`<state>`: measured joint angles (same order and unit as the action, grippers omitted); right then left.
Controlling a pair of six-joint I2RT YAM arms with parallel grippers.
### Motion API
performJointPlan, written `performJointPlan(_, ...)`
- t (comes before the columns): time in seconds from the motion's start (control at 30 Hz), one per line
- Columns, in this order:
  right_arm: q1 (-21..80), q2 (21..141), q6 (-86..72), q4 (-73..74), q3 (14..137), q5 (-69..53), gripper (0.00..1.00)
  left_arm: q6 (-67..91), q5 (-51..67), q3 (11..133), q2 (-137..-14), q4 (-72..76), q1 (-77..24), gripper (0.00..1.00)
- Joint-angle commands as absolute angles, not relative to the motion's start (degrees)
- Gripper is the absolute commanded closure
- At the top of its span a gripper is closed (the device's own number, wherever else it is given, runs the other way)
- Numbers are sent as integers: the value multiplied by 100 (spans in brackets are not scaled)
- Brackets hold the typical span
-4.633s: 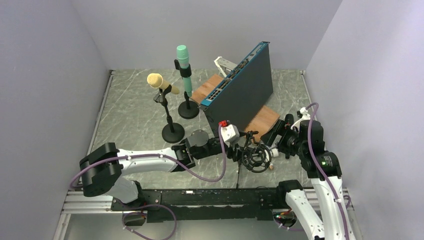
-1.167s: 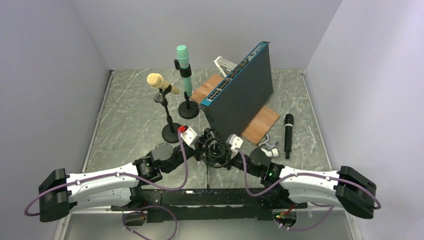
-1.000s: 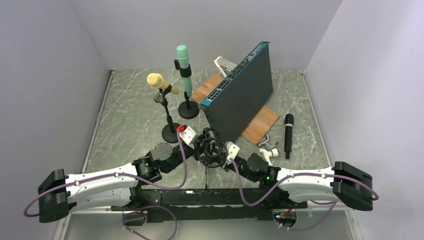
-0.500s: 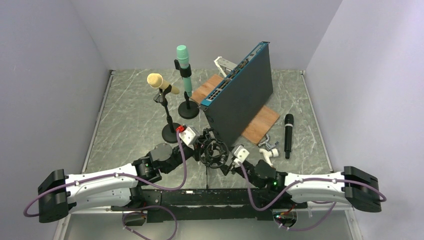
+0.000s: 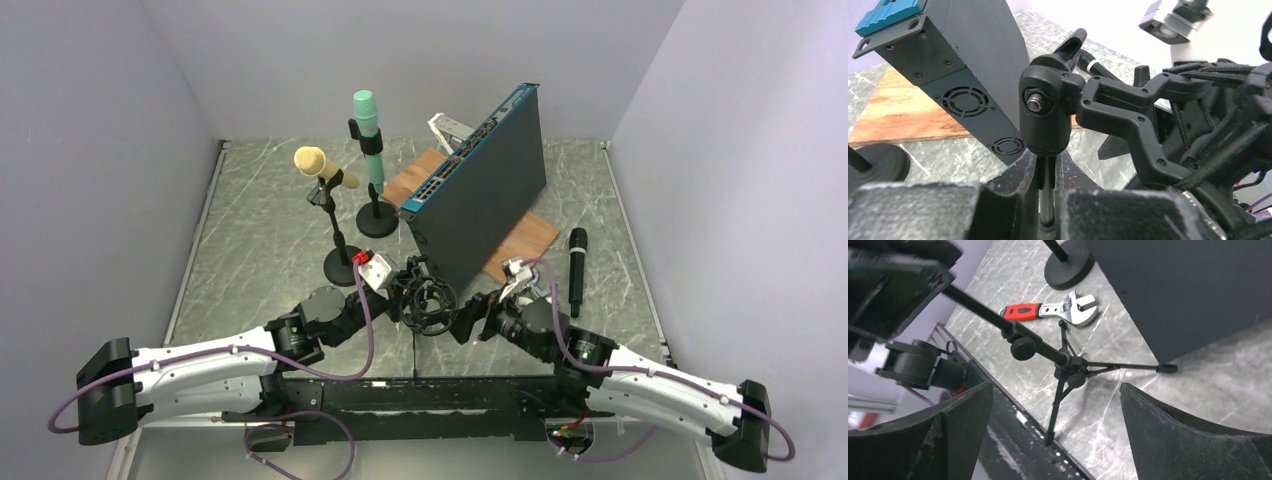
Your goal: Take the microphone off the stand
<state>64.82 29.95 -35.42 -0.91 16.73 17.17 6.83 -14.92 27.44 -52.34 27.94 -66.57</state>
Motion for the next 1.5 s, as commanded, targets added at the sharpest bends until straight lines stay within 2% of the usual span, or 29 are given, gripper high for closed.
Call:
performJointPlan(0.0, 5512, 3235, -5154, 1239, 2275, -228, 1, 929, -1477, 2775, -5325, 2544, -6680, 100)
performJointPlan(0.1, 4762, 3460, -5804, 895, 2274, -1548, 1, 1004, -1440, 2786, -5363, 2581, -6680, 100)
performJointPlan(0.23, 4147, 3833, -7174, -734, 1831, -2623, 3, 1053, -1382, 2829, -5354, 2572, -6680, 100)
performJointPlan(0.47, 4070, 4652, -9048, -2884, 1335, -2306, 8, 1048, -1449, 2830, -5341, 2626, -6688, 100)
performJointPlan(0.63, 4087, 5493, -9598, -3942, 1301, -2404, 22, 1084, -1364, 2889, -5444, 2641, -6706, 100)
performJointPlan(0.9, 4133, 6220, -10076, -4611, 1285, -2439, 33, 1056, -1371, 2884, -5474, 2669, -6732, 100)
performJointPlan(1.0, 4172, 6144, -10022, -4380, 1307, -2267, 50, 1057, -1373, 2850, -5488, 2743, -6732, 100)
performJointPlan(1.07, 4194, 6091, -10037, -4364, 1278, -2205, 57, 1066, -1363, 2854, -5493, 2745, -6732, 100)
performJointPlan(1.37, 4235, 6204, -10086, -4631, 1074, -2164, 68, 1055, -1362, 2847, -5524, 2763, -6732, 100)
performJointPlan(1.47, 4269, 6267, -10049, -4687, 1098, -2189, 68, 1064, -1343, 2856, -5545, 2769, -6732, 100)
